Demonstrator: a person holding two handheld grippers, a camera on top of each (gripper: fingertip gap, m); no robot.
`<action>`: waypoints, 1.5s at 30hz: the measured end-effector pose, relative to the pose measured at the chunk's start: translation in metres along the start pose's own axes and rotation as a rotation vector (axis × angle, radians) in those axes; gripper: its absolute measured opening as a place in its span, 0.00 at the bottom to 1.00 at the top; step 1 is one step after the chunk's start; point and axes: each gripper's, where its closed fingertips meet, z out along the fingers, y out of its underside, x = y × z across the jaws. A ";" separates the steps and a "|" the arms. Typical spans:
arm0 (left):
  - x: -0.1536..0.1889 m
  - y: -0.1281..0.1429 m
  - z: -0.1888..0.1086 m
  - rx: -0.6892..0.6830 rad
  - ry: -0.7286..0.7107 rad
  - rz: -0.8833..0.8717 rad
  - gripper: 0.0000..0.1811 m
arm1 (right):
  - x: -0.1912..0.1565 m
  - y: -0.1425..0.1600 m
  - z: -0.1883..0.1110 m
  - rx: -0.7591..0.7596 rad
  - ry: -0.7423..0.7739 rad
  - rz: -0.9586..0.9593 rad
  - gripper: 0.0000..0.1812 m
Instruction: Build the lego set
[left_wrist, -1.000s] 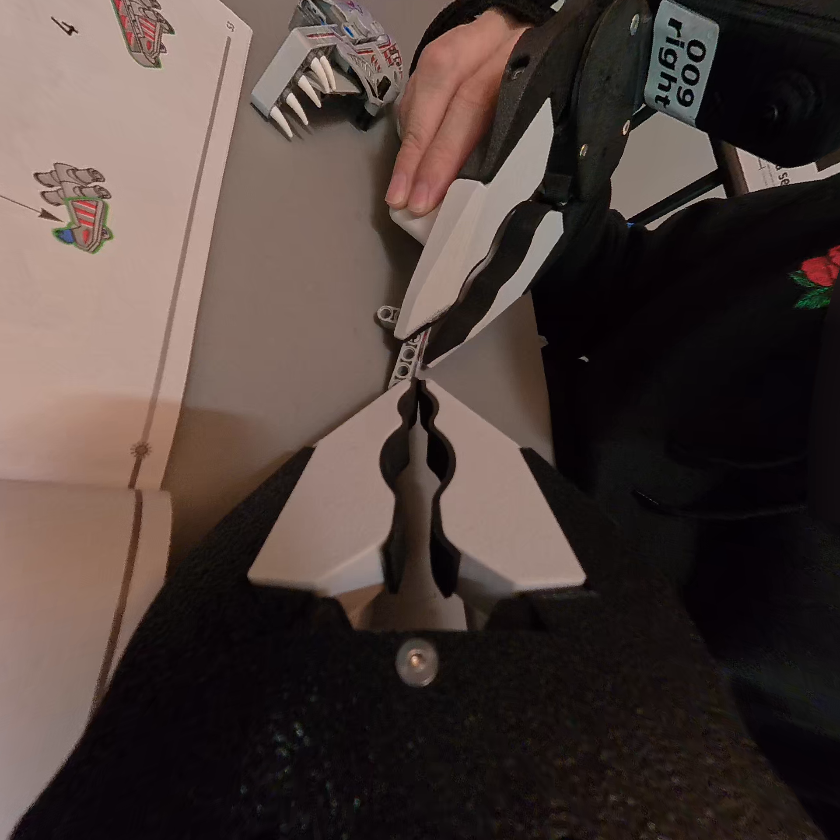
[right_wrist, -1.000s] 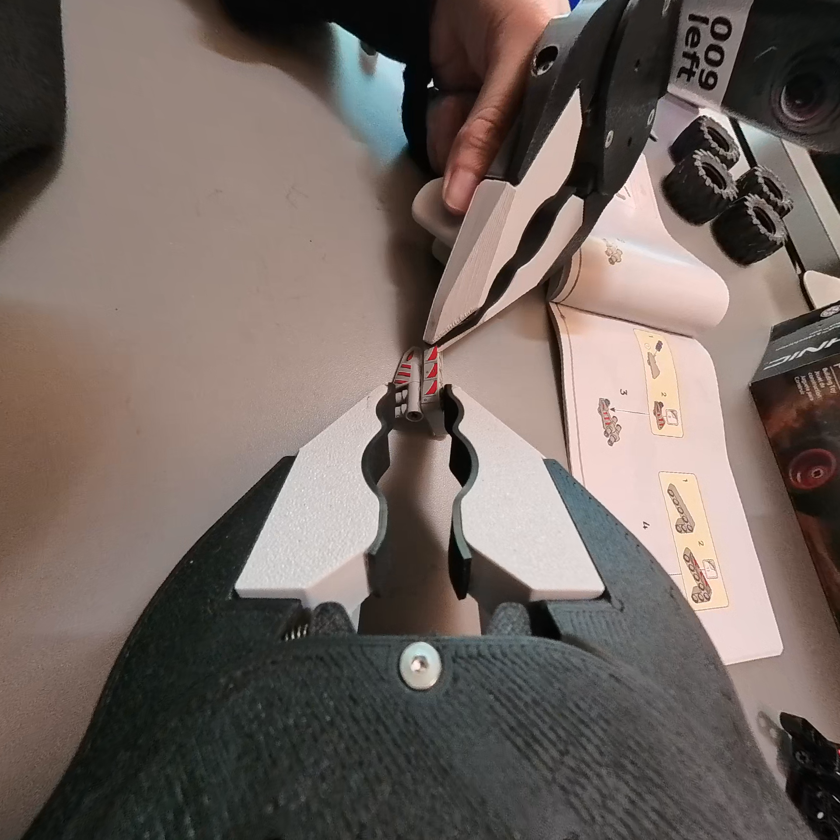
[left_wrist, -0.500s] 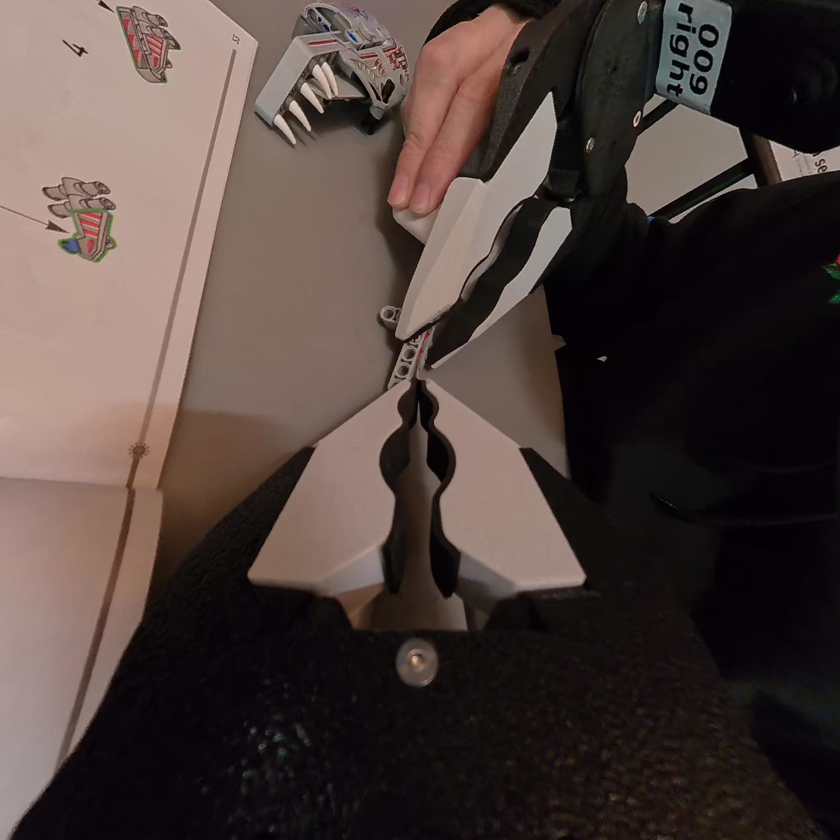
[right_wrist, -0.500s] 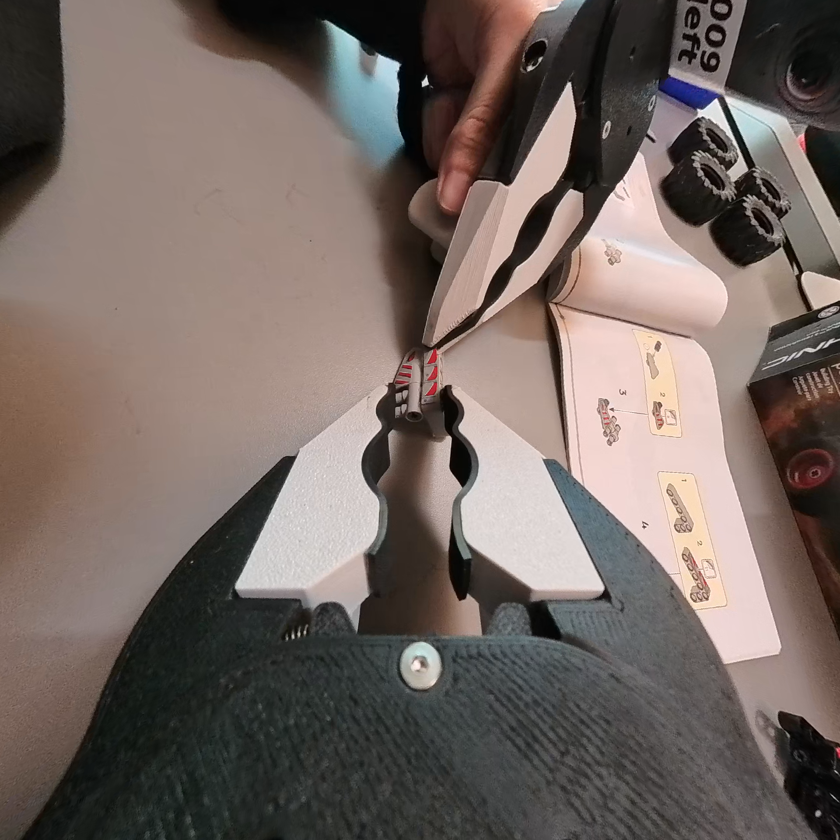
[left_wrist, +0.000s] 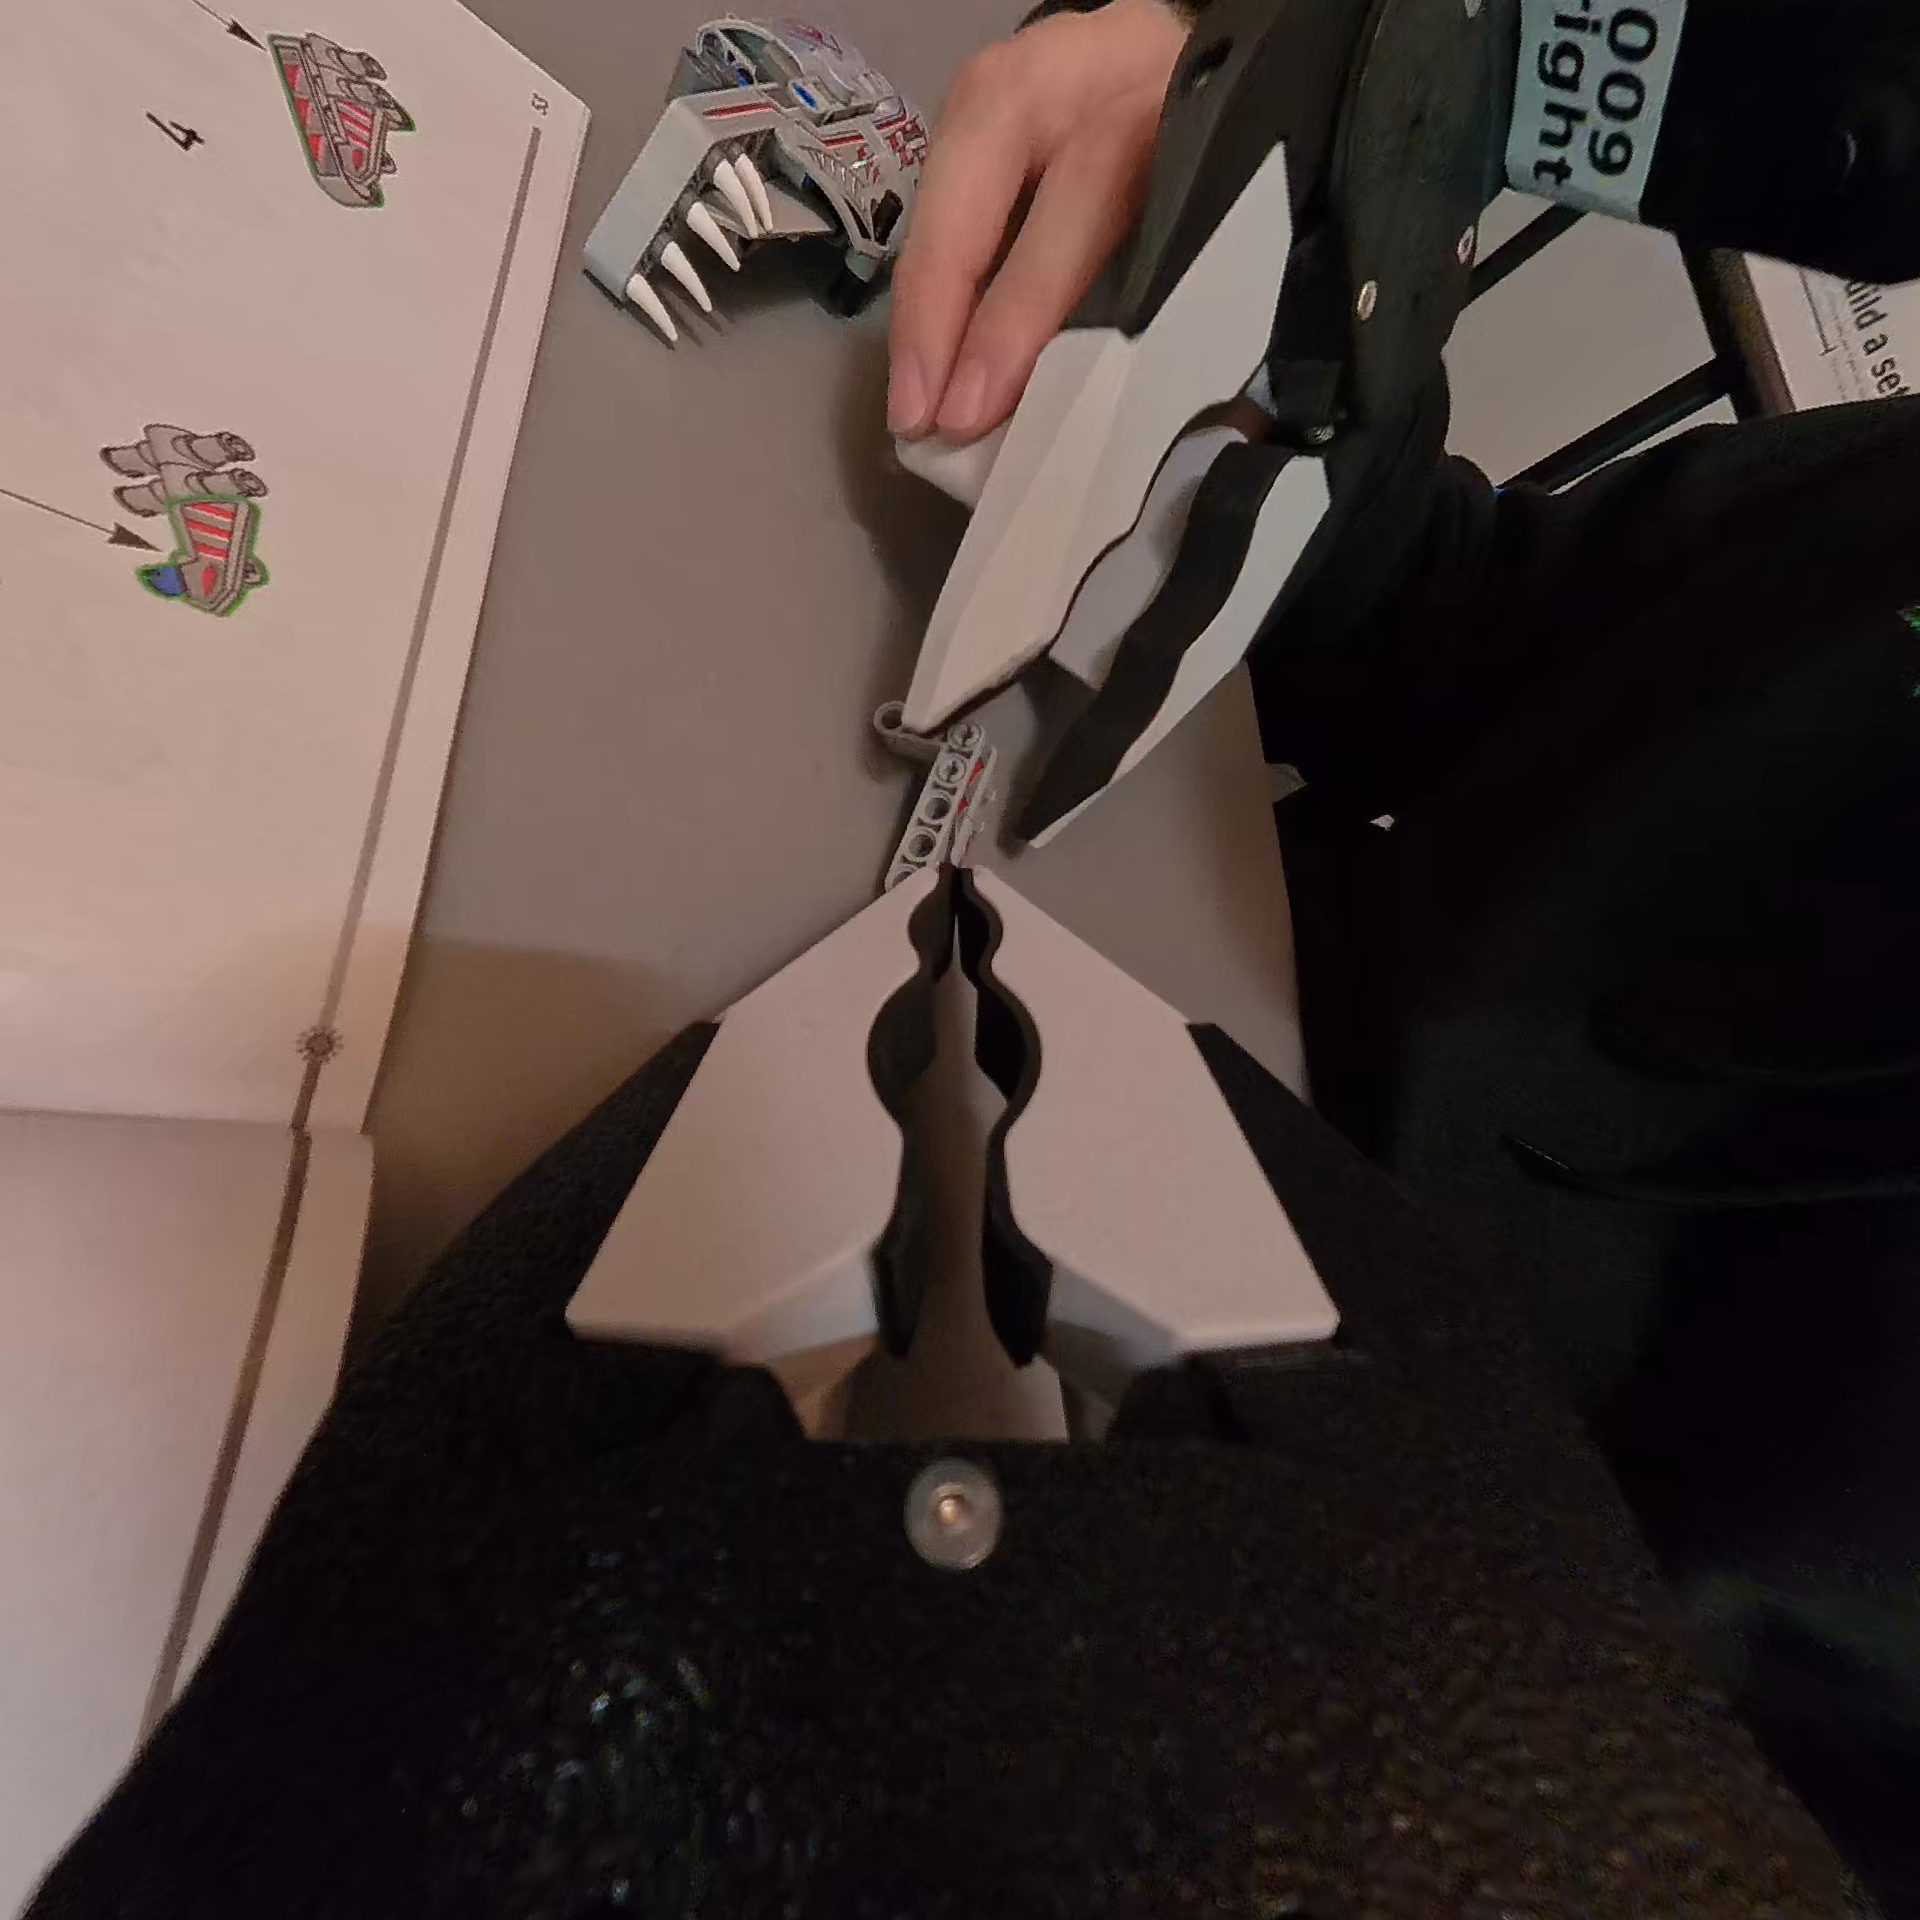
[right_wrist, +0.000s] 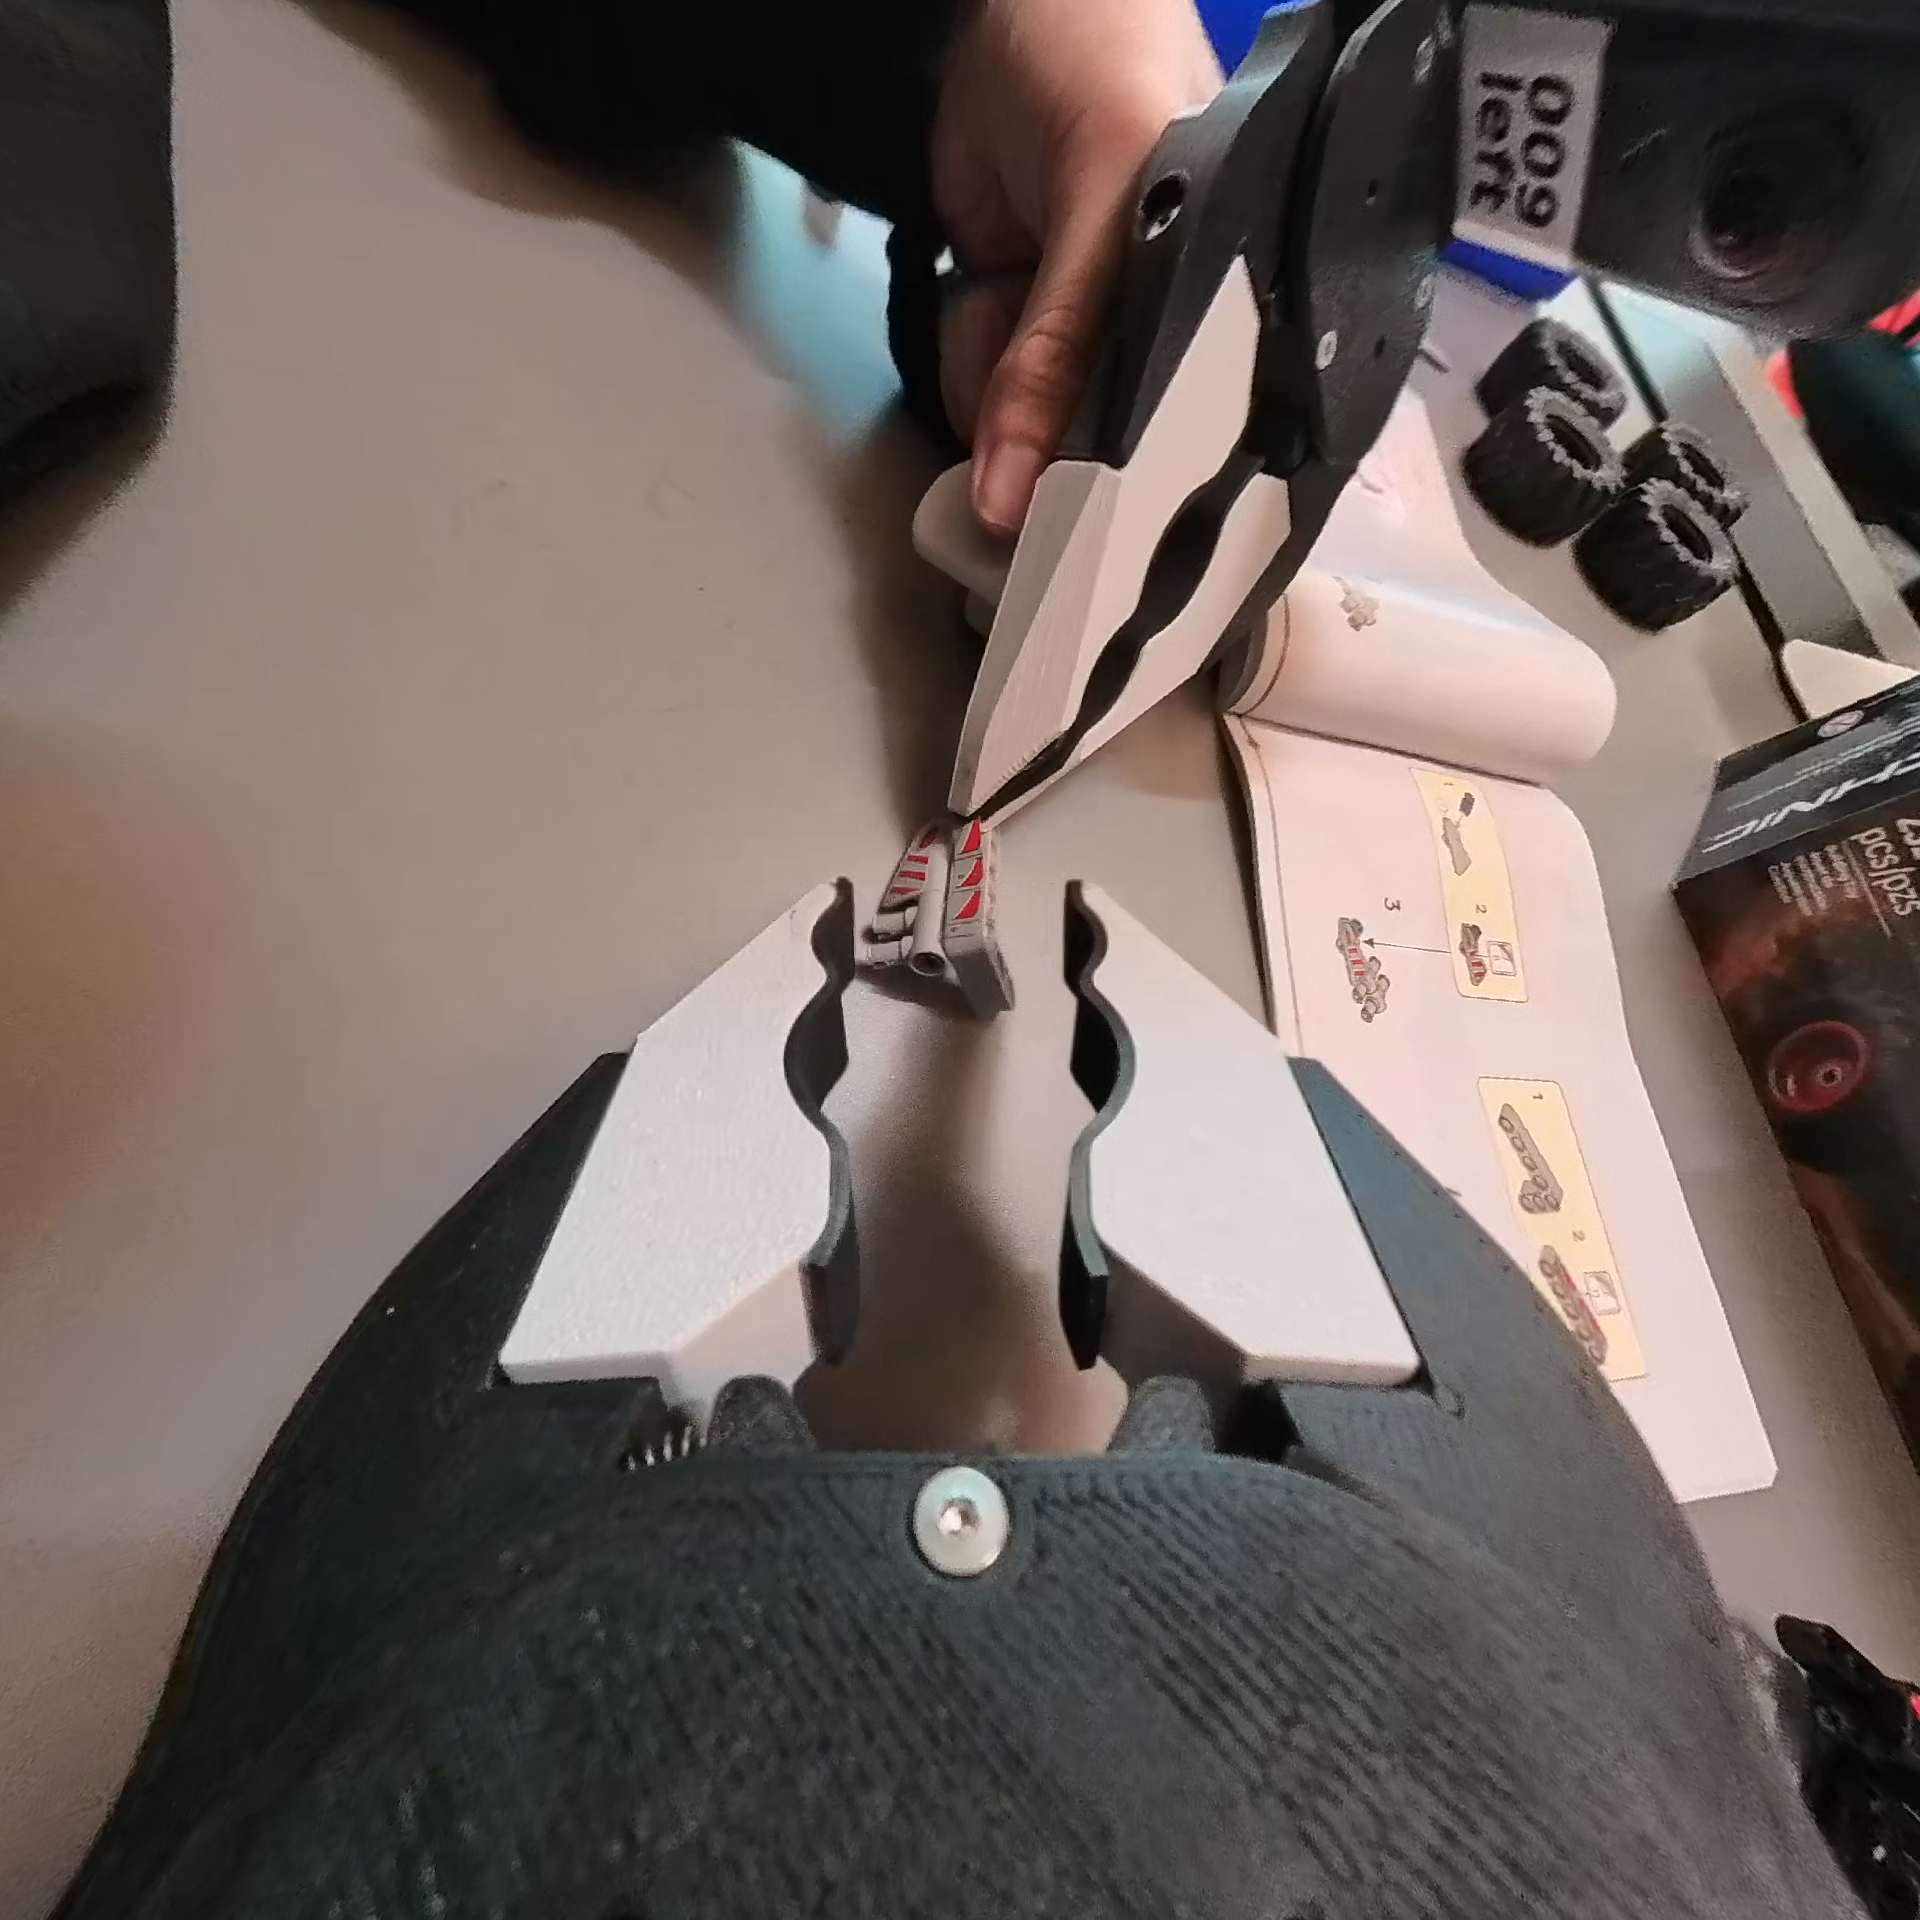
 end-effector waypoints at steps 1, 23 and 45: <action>0.000 0.000 0.000 0.000 0.000 0.000 0.00 | 0.002 -0.003 -0.003 0.022 0.007 0.017 0.23; 0.000 0.000 0.000 0.002 0.009 -0.007 0.00 | 0.019 0.016 0.001 -0.129 0.132 0.578 0.26; 0.000 0.000 0.000 0.002 0.010 -0.008 0.00 | 0.008 0.012 0.000 -0.057 -0.024 0.721 0.12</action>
